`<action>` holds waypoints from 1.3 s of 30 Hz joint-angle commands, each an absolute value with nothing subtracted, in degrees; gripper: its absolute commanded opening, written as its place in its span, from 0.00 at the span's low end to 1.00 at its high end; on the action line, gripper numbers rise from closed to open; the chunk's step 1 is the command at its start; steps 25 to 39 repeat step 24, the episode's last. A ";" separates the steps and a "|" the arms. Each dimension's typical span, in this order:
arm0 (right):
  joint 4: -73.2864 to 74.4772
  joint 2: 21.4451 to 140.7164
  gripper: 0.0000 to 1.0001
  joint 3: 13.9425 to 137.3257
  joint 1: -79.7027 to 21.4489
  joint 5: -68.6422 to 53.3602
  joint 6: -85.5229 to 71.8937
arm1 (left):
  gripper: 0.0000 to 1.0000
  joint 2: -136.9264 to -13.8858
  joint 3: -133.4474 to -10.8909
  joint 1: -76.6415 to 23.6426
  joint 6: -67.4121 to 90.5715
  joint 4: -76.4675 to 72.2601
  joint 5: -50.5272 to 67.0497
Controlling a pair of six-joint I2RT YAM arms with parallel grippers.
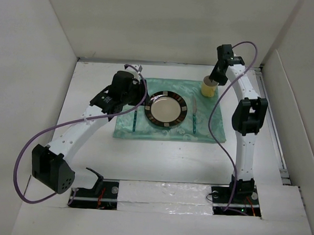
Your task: Set the dinner table for one person
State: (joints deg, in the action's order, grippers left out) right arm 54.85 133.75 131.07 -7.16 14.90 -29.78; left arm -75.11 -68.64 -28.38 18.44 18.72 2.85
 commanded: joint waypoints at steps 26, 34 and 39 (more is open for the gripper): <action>11.86 60.99 0.85 79.71 -2.72 32.72 -37.53 | 0.86 -56.52 -82.10 -28.04 16.69 13.70 -26.63; 11.86 60.99 0.85 79.71 -2.72 32.72 -37.53 | 0.86 -56.52 -82.10 -28.04 16.69 13.70 -26.63; 11.86 60.99 0.85 79.71 -2.72 32.72 -37.53 | 0.86 -56.52 -82.10 -28.04 16.69 13.70 -26.63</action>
